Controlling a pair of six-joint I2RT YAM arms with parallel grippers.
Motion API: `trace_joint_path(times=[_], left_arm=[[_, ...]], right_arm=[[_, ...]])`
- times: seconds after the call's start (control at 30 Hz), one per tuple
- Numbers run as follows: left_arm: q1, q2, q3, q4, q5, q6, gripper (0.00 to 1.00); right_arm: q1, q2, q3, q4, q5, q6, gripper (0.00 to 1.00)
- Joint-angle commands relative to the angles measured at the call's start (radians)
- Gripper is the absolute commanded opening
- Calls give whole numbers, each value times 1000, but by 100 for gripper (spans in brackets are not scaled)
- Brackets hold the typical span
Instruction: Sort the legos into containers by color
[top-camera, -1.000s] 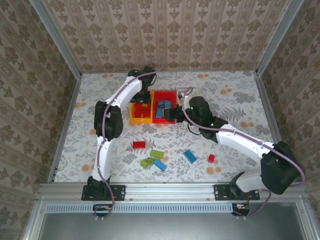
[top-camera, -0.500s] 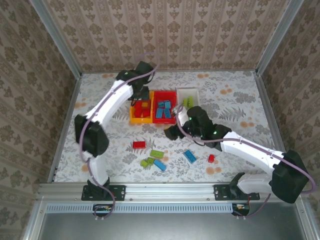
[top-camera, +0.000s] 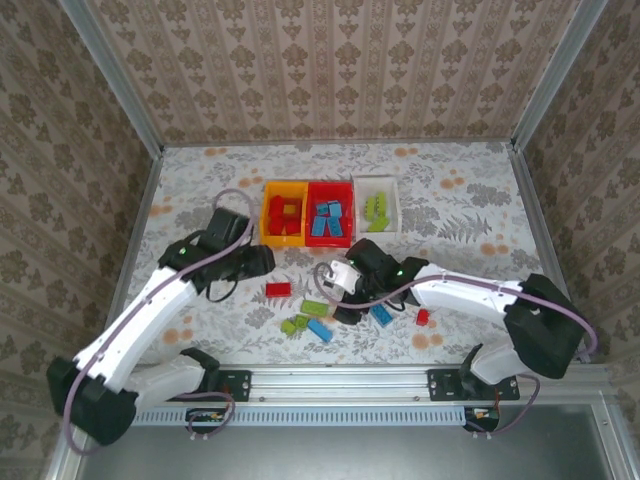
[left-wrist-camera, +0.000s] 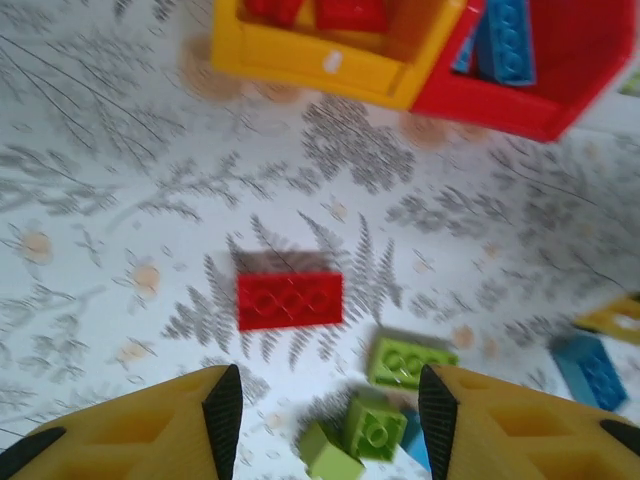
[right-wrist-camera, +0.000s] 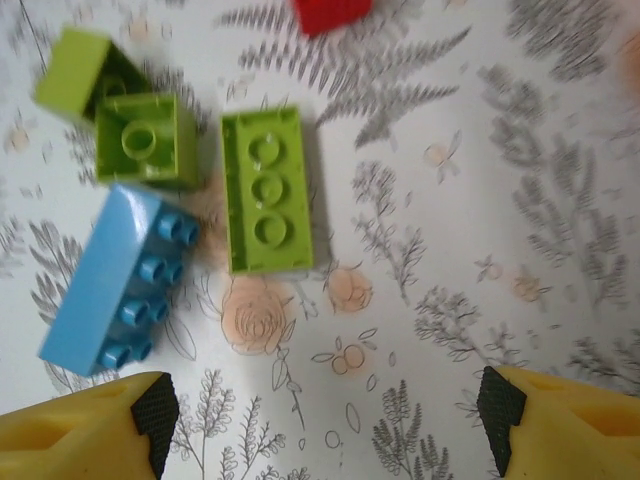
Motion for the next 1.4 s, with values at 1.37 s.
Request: trace_joint_path(times=[1.37], left_arm=[[30,-286,-62,-22,129,-79,53]], right_arm=[[91,544,480,-251,43,52,44]])
